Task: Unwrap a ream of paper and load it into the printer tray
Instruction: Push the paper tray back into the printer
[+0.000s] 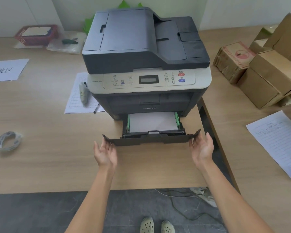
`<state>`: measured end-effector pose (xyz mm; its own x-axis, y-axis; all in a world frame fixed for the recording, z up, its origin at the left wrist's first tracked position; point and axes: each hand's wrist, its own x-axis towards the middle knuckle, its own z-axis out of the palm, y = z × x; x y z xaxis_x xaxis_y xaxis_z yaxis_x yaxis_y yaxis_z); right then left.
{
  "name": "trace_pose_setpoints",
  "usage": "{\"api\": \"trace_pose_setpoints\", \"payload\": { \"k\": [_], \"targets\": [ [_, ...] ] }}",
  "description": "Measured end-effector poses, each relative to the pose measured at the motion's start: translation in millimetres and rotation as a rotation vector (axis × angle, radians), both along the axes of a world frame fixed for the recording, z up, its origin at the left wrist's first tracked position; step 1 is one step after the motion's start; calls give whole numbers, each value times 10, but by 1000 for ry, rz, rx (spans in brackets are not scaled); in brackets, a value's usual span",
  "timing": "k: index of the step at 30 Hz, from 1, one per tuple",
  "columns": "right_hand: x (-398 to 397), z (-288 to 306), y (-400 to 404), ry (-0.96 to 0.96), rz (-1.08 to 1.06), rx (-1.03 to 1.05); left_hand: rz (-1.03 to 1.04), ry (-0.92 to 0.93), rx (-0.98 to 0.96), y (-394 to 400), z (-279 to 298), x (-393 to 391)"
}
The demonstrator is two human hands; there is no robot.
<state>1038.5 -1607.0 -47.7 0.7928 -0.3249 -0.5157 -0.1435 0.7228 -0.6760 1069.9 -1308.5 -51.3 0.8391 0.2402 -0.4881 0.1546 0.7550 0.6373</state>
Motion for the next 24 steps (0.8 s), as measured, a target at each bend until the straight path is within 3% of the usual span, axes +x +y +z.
{"api": "trace_pose_setpoints", "payload": {
  "k": [14,24],
  "targets": [
    [825,75,95,-2,-62,52,-13,-21,84,-194,-19,883],
    [1115,273,131,-38,-87,138,51,-11,-41,-218,16,1216]
  ]
}}
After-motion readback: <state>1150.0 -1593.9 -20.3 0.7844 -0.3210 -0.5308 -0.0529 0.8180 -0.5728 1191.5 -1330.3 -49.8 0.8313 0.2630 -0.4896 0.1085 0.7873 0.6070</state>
